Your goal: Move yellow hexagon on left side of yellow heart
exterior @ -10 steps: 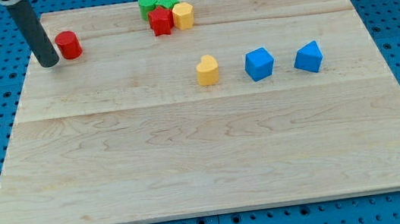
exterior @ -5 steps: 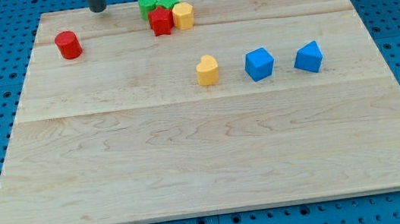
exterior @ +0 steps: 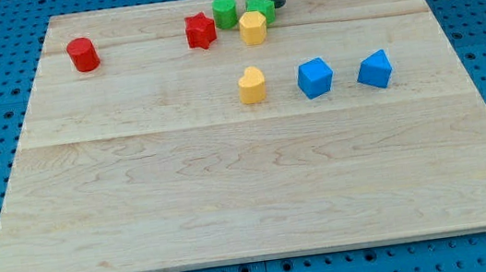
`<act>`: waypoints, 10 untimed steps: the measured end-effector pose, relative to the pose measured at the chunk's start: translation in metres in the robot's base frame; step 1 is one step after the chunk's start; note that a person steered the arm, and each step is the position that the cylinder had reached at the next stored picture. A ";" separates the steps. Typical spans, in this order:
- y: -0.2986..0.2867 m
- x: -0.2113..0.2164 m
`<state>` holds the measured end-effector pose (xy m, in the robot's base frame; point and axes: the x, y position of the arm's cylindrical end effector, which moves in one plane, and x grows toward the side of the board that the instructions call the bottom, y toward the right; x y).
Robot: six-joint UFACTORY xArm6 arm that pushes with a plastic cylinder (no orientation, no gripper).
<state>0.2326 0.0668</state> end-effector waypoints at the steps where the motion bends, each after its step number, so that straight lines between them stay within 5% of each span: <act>1: -0.015 0.036; 3: -0.024 0.108; 5: 0.000 0.072; 8: -0.149 0.096; 9: -0.163 0.137; 10: -0.160 0.131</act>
<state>0.3632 -0.0929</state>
